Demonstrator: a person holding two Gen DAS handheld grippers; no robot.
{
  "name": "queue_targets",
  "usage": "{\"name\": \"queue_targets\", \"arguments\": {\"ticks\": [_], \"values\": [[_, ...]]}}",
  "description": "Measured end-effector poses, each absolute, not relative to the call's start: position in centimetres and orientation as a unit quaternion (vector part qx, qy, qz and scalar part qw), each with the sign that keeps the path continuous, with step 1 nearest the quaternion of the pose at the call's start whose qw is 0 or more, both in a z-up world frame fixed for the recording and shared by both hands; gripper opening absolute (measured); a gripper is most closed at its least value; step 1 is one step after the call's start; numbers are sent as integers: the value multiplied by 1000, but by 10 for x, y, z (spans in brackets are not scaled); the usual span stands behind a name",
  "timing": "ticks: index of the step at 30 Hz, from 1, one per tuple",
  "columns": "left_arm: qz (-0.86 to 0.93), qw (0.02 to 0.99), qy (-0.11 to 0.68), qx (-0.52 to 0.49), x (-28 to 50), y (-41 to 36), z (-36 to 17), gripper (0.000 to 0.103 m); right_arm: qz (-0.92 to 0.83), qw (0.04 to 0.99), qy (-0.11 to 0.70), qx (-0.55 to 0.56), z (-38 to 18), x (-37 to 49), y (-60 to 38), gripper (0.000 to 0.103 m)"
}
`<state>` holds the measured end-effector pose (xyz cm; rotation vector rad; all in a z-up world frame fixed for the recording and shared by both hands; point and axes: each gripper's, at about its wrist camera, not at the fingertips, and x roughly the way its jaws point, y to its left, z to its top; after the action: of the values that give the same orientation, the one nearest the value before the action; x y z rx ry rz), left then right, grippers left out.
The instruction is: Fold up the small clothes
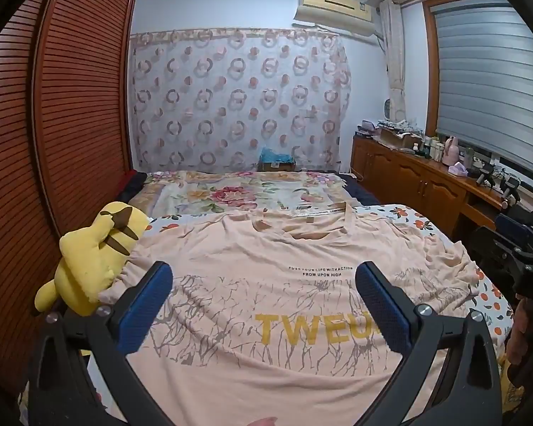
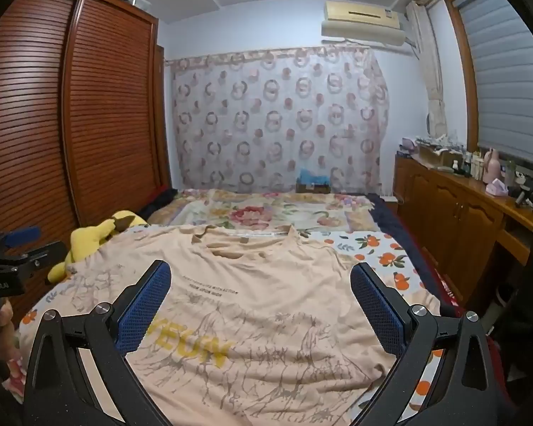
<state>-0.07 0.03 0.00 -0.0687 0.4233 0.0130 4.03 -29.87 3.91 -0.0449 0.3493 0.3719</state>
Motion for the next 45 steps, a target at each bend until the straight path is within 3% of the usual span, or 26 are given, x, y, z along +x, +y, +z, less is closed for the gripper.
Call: {"name": "queue_targets", "arguments": {"ticks": [45], "values": [[11, 979, 203, -21, -5, 9, 15, 103, 186, 968, 169, -18, 42, 36, -297, 103]]}}
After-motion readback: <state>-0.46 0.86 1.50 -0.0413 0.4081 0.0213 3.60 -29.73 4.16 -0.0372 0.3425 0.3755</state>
